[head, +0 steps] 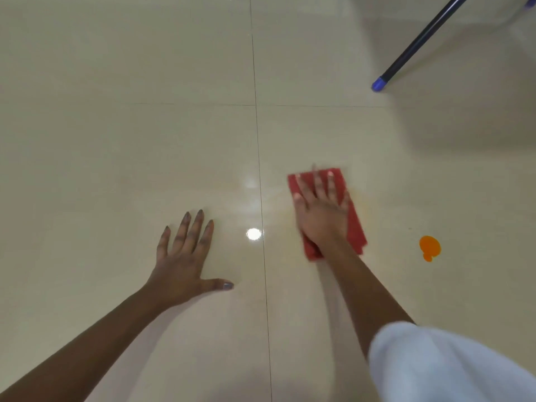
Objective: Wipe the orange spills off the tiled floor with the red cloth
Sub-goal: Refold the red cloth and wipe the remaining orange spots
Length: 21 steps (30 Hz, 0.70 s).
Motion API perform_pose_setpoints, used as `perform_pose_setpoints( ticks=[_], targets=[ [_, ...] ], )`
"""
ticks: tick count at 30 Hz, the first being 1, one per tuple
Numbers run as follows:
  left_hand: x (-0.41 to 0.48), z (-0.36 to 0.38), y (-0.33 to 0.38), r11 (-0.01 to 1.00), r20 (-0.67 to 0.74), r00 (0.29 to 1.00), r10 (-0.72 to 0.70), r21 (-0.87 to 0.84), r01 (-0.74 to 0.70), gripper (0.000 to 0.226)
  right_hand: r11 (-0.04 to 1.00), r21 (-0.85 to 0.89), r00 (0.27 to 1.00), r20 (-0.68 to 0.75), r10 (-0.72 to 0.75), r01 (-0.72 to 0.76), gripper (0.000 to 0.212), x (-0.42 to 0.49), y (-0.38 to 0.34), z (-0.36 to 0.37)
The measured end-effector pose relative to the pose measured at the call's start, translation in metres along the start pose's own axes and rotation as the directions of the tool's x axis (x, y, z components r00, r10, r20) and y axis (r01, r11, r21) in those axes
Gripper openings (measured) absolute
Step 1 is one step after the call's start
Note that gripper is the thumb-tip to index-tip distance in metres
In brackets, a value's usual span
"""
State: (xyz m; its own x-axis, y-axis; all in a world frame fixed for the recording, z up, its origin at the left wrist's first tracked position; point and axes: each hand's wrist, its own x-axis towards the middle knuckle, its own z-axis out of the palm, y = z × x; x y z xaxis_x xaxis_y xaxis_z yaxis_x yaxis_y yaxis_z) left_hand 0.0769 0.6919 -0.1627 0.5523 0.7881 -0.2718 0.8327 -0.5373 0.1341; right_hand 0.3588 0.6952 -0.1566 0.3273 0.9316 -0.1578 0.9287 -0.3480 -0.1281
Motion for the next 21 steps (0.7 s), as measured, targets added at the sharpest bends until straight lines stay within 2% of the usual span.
perform_pose_setpoints(
  ticks=[1, 3, 5, 6, 8, 10, 12, 13, 15, 17, 19, 21],
  targets=[
    [0.0, -0.001, 0.0, 1.0, 0.007, 1.0, -0.003, -0.004, 0.003, 0.116, 0.999, 0.004, 0.999, 0.025, -0.034, 0.034, 0.05, 0.012, -0.026, 0.001],
    [0.0, -0.003, 0.0, 1.0, 0.011, 1.0, -0.004, -0.017, 0.004, 0.116, 0.973, 0.047, 0.974, 0.019, -0.227, 0.226, 0.049, 0.002, -0.07, 0.007],
    [-0.001, -0.004, -0.001, 0.999, 0.007, 1.0, -0.006, -0.031, 0.006, 0.116, 0.9, 0.048, 0.901, -0.018, -0.434, 0.434, 0.046, -0.042, -0.082, 0.019],
    [-0.002, -0.004, -0.001, 0.999, 0.009, 1.0, -0.012, -0.036, 0.012, 0.116, 0.882, 0.039, 0.882, -0.05, -0.468, 0.47, 0.045, -0.062, -0.071, 0.023],
    [-0.001, -0.003, 0.0, 0.999, 0.009, 1.0, -0.019, -0.038, 0.02, 0.117, 0.918, 0.032, 0.918, -0.054, -0.393, 0.395, 0.045, -0.073, -0.033, 0.021],
    [-0.001, -0.002, 0.0, 0.999, 0.001, 1.0, -0.015, -0.037, 0.015, 0.117, 0.973, -0.007, 0.971, -0.065, -0.23, 0.23, 0.049, -0.038, -0.002, 0.013],
    [-0.001, 0.0, -0.001, 0.999, -0.015, 1.0, -0.006, -0.04, 0.006, 0.118, 0.997, -0.015, 0.996, -0.026, -0.079, 0.079, 0.05, 0.015, -0.007, 0.0],
    [-0.001, 0.001, -0.001, 0.999, -0.025, 1.0, -0.003, -0.039, 0.002, 0.118, 0.999, 0.005, 0.999, -0.001, -0.051, 0.051, 0.05, 0.038, -0.021, -0.003],
    [-0.001, 0.001, -0.002, 1.0, -0.014, 1.0, 0.003, -0.026, -0.004, 0.118, 0.993, 0.026, 0.992, 0.051, -0.119, 0.118, 0.05, 0.052, -0.06, -0.002],
    [0.0, 0.0, -0.002, 0.999, -0.001, 1.0, -0.005, -0.034, 0.005, 0.12, 0.953, 0.03, 0.952, 0.052, -0.302, 0.301, 0.049, 0.022, -0.091, 0.007],
    [0.0, -0.003, -0.002, 0.999, -0.005, 1.0, -0.004, -0.047, 0.004, 0.128, 0.883, 0.022, 0.882, 0.031, -0.47, 0.469, 0.046, -0.043, -0.088, 0.017],
    [0.0, -0.004, -0.003, 0.998, 0.001, 1.0, -0.018, -0.063, 0.018, 0.133, 0.865, 0.012, 0.865, -0.004, -0.501, 0.501, 0.044, -0.098, -0.05, 0.021]
  ],
)
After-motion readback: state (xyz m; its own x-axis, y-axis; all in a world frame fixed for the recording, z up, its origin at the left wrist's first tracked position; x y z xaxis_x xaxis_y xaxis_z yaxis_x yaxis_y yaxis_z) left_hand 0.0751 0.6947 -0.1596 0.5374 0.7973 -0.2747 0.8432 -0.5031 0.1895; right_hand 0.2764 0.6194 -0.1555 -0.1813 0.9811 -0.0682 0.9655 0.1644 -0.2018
